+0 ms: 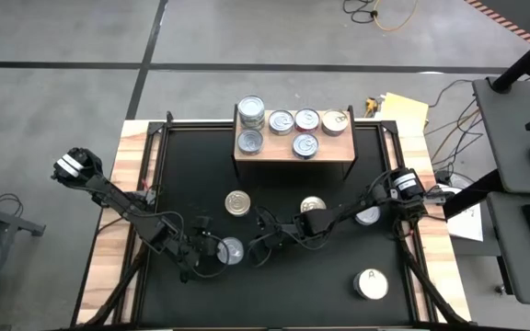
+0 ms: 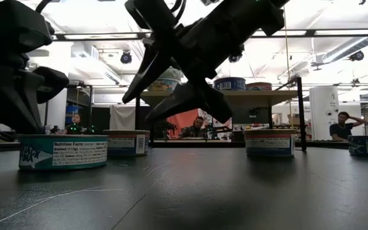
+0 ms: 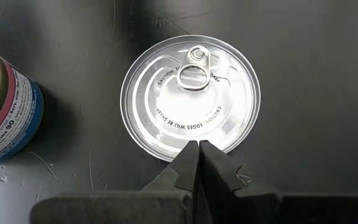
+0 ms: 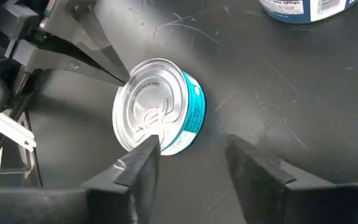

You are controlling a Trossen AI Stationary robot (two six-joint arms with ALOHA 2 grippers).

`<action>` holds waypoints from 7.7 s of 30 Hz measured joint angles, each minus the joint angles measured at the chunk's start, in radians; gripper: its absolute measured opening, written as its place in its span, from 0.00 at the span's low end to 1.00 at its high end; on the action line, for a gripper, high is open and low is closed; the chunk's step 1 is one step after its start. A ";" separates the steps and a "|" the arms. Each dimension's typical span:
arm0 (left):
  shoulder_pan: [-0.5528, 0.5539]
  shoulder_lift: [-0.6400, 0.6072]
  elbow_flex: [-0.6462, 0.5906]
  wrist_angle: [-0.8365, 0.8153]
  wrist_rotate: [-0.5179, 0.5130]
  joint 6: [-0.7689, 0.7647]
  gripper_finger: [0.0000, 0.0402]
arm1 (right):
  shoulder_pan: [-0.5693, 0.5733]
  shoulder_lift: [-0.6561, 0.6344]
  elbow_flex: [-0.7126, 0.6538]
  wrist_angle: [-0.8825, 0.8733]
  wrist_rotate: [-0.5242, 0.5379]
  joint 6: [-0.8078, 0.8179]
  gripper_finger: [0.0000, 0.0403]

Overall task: Stack canned seafood by type on shelf
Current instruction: Put the green blue tuna can on the shelf

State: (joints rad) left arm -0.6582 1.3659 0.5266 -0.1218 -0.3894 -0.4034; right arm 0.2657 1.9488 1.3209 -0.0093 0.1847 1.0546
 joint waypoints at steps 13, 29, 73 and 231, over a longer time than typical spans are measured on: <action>0.000 0.000 -0.062 0.131 -0.021 -0.054 0.00 | 0.005 0.000 0.000 0.000 -0.001 0.000 0.57; -0.028 0.000 -0.078 0.137 -0.062 -0.103 0.00 | 0.010 0.000 -0.001 -0.001 -0.002 -0.008 0.69; -0.061 0.010 -0.097 0.478 -0.274 0.185 0.00 | 0.011 0.000 -0.001 -0.047 -0.064 -0.018 0.75; -0.185 0.394 -0.087 0.754 -0.527 -0.072 0.00 | -0.009 0.139 -0.019 0.304 -0.068 -0.017 0.79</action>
State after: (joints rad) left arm -0.8436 1.7594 0.4392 0.6319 -0.9166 -0.4753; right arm 0.2571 2.0874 1.3018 0.2950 0.1167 1.0374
